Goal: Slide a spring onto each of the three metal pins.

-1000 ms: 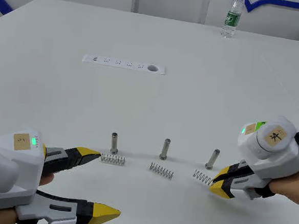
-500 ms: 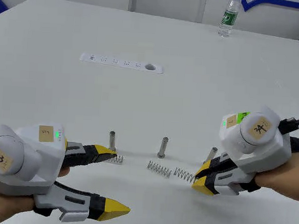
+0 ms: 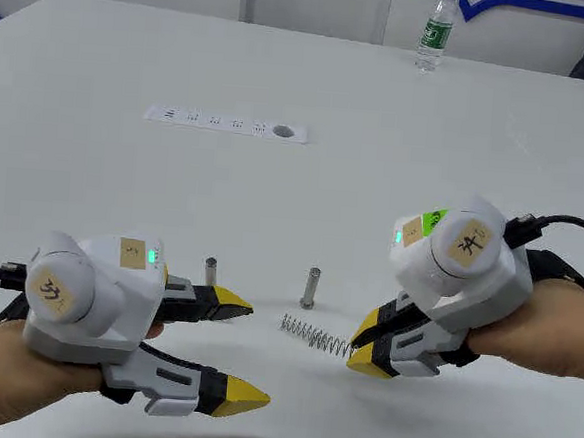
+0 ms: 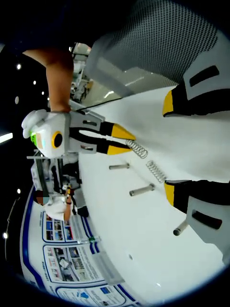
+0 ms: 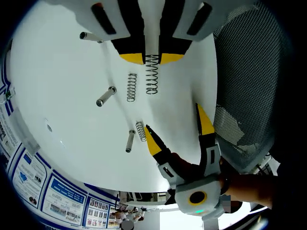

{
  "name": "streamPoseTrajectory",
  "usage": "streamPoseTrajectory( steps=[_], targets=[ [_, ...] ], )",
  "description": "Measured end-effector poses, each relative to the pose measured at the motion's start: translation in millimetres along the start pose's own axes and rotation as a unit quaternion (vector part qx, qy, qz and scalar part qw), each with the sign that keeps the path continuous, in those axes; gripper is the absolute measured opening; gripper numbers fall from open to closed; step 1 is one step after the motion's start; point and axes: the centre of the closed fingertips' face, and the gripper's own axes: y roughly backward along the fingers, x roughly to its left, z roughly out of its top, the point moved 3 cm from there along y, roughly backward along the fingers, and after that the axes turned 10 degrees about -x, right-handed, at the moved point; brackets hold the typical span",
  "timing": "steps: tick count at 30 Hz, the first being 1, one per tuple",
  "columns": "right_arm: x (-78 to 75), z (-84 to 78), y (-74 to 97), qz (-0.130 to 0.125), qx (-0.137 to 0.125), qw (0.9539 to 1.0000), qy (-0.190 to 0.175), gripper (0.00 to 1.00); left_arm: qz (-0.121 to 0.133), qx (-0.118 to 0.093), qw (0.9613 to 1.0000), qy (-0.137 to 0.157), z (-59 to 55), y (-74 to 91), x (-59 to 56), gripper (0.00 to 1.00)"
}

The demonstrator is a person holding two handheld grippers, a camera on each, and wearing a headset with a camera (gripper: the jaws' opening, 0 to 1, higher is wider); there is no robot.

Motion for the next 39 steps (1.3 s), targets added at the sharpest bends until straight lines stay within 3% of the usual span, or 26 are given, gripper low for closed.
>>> streamPoseTrajectory(
  steps=[16,24,32,39],
  targets=[
    [16.8,13.3,-10.3,0.031,0.003,0.9987,0.041,0.12,-0.026,-0.006,0.9995,-0.017,3.9,-16.0,-7.8,0.38],
    [22.0,18.7,-13.2,0.04,0.0,0.9976,0.057,0.12,-0.036,-0.013,0.9987,-0.032,6.9,-21.9,-11.6,0.25],
    [25.6,20.9,-12.0,0.046,0.0,0.9967,0.067,0.12,-0.043,-0.003,0.9977,-0.052,3.9,-23.7,-12.6,0.14],
    [27.0,21.1,-10.8,0.049,-0.002,0.996,0.075,0.12,-0.053,-0.001,0.9969,-0.058,3.8,-23.5,-14.5,0.12]
  ],
)
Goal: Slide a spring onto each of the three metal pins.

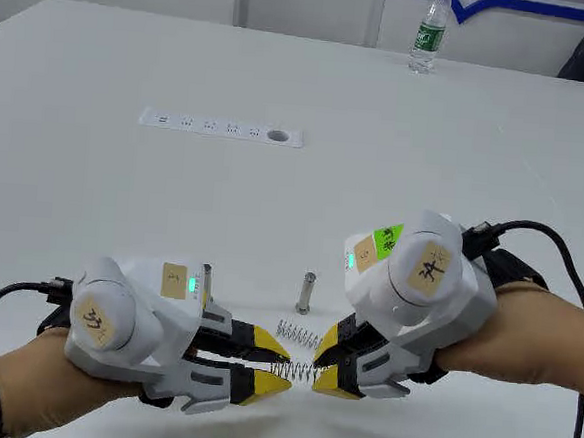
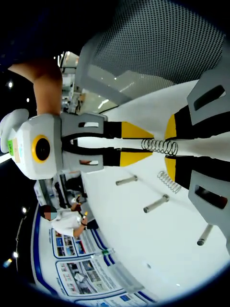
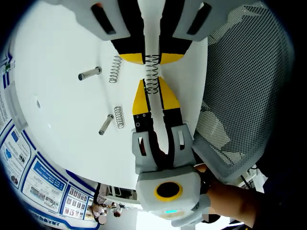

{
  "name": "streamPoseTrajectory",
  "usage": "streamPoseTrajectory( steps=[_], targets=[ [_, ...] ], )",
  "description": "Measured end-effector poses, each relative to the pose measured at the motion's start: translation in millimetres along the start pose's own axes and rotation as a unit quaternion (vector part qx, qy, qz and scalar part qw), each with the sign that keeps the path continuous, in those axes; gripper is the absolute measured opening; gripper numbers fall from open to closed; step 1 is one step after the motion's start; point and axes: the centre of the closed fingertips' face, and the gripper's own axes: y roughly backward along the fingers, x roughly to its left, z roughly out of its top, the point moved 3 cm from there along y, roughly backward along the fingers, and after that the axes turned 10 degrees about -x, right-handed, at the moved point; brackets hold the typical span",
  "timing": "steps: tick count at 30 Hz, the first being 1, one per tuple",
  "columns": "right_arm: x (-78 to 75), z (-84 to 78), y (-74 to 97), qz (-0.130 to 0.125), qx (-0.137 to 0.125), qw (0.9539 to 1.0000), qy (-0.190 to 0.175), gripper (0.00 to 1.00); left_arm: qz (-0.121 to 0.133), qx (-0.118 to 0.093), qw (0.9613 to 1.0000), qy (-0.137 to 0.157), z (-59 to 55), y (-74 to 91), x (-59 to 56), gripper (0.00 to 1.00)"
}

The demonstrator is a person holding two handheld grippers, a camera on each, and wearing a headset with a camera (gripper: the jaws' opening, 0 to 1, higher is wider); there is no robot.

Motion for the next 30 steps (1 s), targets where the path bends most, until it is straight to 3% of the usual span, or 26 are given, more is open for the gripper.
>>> streamPoseTrajectory(
  steps=[13,16,30],
  targets=[
    [3.9,-8.6,-3.3,0.006,-0.007,0.9998,-0.019,0.16,-0.017,-0.013,0.9998,0.001,8.8,0.1,-6.9,0.1],
    [3.8,-8.5,-2.9,0.005,-0.009,0.9998,-0.016,0.13,-0.017,-0.014,0.9998,0.0,9.7,0.3,-7.1,0.1],
    [4.5,23.7,8.6,-0.001,-0.054,0.9984,-0.018,0.12,-0.016,-0.005,0.9998,0.007,2.8,-0.5,-5.0,0.1]
  ],
)
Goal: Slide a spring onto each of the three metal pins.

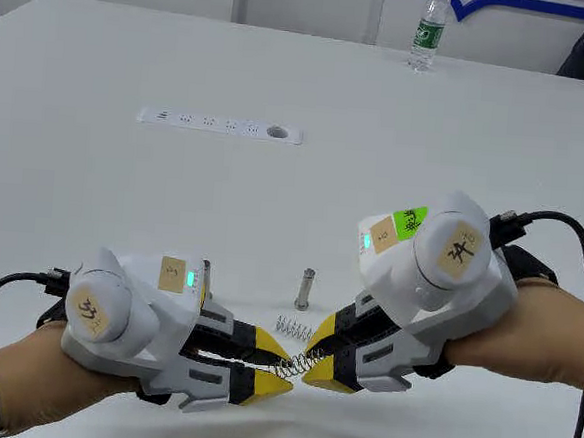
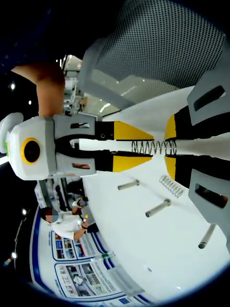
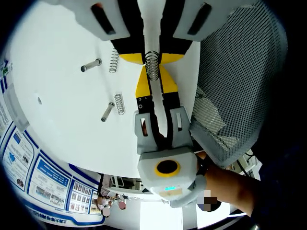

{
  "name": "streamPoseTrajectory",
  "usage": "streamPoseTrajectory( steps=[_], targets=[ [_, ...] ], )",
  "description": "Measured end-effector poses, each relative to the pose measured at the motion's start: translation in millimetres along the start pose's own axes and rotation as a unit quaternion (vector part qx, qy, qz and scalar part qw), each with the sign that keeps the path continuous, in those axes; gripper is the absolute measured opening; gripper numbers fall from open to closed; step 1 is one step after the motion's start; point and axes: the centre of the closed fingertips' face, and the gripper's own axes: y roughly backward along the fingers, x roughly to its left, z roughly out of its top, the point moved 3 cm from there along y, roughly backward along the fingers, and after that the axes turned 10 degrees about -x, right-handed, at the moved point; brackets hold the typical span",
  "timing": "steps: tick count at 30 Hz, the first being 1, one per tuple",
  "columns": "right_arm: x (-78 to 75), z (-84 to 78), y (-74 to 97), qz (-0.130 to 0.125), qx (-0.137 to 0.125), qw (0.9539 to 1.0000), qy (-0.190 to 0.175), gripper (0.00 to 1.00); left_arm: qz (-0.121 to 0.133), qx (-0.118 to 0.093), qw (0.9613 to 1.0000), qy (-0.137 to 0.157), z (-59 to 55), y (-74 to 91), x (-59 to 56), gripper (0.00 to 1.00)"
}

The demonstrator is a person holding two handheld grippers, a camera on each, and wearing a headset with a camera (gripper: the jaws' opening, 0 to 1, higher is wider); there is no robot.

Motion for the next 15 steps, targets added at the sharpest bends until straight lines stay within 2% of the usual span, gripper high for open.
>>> streamPoseTrajectory(
  steps=[7,15],
  targets=[
    [2.2,10.8,-4.0,0.003,-0.003,1.0,0.008,0.12,0.0,0.001,1.0,0.001,-1.1,-0.7,-0.6,0.1],
    [1.9,11.0,-5.0,0.002,0.003,0.9999,0.015,0.12,0.001,0.001,1.0,0.002,-2.1,-1.6,-0.8,0.1]
  ],
)
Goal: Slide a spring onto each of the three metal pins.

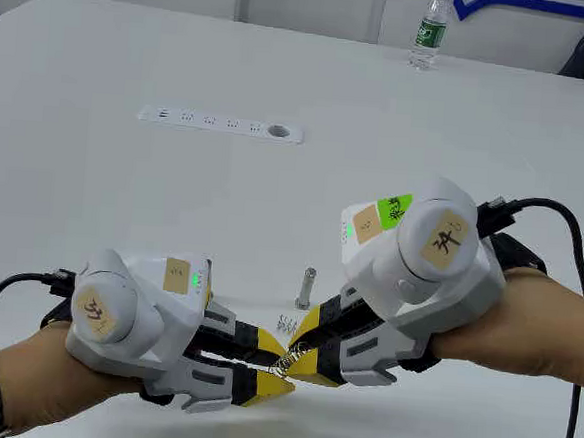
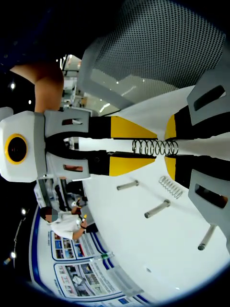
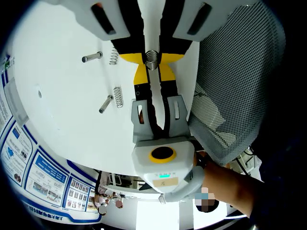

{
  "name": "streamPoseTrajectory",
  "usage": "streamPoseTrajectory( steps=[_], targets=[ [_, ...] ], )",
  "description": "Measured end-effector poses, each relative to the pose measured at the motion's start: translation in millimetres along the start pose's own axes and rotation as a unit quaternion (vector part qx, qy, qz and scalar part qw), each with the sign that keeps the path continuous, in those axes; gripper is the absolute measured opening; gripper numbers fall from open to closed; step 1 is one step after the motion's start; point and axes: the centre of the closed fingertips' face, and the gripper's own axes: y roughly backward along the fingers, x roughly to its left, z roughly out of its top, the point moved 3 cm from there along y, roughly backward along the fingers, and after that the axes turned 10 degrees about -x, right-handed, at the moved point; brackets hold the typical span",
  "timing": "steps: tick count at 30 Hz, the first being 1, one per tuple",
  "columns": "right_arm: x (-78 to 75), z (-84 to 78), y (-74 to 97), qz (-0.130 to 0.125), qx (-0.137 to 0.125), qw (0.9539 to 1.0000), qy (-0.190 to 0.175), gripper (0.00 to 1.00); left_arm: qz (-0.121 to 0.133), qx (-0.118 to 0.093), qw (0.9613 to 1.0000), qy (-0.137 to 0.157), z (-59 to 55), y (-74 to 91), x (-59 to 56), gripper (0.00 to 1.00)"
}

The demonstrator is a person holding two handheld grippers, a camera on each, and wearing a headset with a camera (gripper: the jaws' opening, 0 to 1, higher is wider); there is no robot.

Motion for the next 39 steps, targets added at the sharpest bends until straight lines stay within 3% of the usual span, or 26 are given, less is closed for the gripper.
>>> streamPoseTrajectory(
  steps=[7,19,29,39],
  targets=[
    [-1.1,-0.4,0.9,-0.001,0.003,1.0,0.0,0.12,0.001,-0.001,1.0,0.0,1.0,-0.9,0.0,0.12],
    [-5.9,-4.6,7.3,-0.007,0.015,0.9999,0.0,0.12,0.017,0.0,0.9998,0.013,-1.1,8.0,4.3,0.26],
    [-19.3,-14.0,27.4,-0.027,0.029,0.9992,-0.008,0.12,0.045,0.001,0.9983,0.035,-9.4,28.0,7.3,0.35],
    [-40.0,-20.9,52.6,-0.054,0.045,0.9973,-0.019,0.12,0.097,-0.011,0.9937,0.055,-12.5,52.6,16.3,0.43]
  ],
)
